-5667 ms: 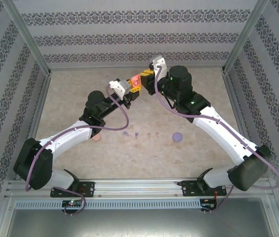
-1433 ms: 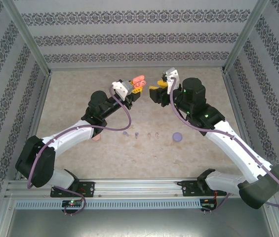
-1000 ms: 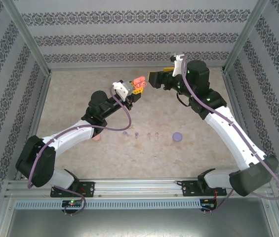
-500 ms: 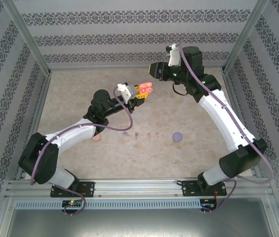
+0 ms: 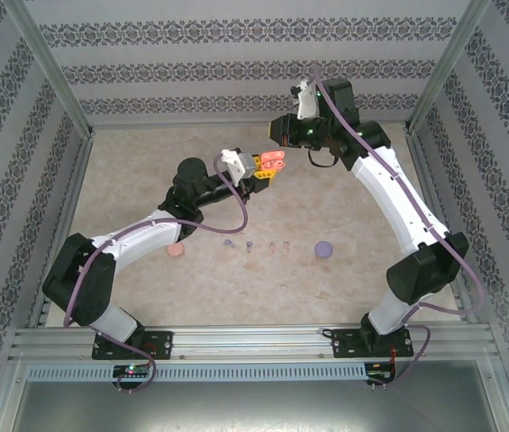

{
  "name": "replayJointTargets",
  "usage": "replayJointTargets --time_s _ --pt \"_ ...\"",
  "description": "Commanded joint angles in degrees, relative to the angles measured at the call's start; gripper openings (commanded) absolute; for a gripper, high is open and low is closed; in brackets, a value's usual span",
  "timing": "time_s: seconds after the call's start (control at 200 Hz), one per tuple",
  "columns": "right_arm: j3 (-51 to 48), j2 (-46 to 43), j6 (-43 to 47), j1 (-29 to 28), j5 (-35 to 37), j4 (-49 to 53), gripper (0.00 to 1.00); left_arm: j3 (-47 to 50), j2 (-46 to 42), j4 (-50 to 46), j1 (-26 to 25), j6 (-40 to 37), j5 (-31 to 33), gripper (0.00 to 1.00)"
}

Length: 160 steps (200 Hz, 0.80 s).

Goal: Insert wireless bluetooth earbuds into charging case

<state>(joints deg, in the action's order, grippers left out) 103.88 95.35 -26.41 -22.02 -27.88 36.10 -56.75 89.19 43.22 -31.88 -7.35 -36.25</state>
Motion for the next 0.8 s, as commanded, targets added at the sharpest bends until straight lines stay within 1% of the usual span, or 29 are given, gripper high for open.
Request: replayJointTargets --time_s 0.0,0.25,0.385,0.5,0.624,0.669,0.734,0.794 --pt "-0.3 -0.4 2.3 -1.2 -2.1 3.4 0.08 -2.6 1.0 0.9 -0.3 -1.4 -0.6 0.0" --pt "-10.5 -6.9 2.5 -2.2 -1.3 2.3 0.06 -3.9 3.2 2.2 0.1 -0.7 1.3 0.0" --pt "-15.2 -11.0 0.6 -1.8 1.3 -0.5 0.07 -4.7 4.4 2.4 0.3 0.4 1.4 0.0" --pt "-18.2 -14.2 -2.4 -0.4 6.7 -4.1 0.11 -4.8 5.5 2.6 0.4 1.9 1.4 0.0" --pt "-24.3 -18.3 -7.5 3.3 12.6 -10.0 0.17 -4.5 6.8 0.2 0.4 3.5 2.4 0.0" --pt "-26.5 -19.3 -8.9 4.6 13.2 -11.7 0.18 -4.6 7.6 -1.4 0.4 4.3 2.9 0.0" --pt "-30.1 -20.3 -10.5 6.3 13.9 -13.3 0.21 -4.8 8.8 -4.1 0.4 5.5 3.9 0.0" --pt "-33.5 -21.1 -11.0 7.2 14.5 -14.5 0.23 -4.7 9.9 -5.9 0.4 7.0 6.0 0.0"
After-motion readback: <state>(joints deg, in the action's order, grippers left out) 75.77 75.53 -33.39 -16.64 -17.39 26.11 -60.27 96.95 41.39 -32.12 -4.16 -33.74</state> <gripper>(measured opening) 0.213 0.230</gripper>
